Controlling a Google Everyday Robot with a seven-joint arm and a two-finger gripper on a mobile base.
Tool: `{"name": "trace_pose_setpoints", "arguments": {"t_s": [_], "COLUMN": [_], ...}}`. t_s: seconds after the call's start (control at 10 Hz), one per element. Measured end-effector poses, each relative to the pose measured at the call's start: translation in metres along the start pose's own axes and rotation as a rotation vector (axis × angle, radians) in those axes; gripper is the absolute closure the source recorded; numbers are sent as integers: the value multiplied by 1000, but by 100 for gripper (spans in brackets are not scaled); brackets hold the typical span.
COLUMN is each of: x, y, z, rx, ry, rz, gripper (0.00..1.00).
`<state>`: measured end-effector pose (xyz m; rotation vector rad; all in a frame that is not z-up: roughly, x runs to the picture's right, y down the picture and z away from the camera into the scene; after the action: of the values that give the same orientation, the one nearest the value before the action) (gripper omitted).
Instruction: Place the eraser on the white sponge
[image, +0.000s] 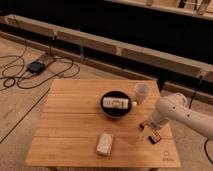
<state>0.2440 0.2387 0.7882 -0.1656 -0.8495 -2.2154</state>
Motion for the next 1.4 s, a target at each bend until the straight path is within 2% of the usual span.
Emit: {"name": "trace_pose_setpoints", "arguments": {"t_s": [0.6,0.9,1.1,1.4], "x": [-12,-17,-17,-16], "y": [4,7,9,9], "z": [12,16,17,14], "rx": [-6,-24,-42,-65], "ry": [-38,-55,-62,-62], "rz": [26,36,38,36], "gripper": [20,21,33,66]}}
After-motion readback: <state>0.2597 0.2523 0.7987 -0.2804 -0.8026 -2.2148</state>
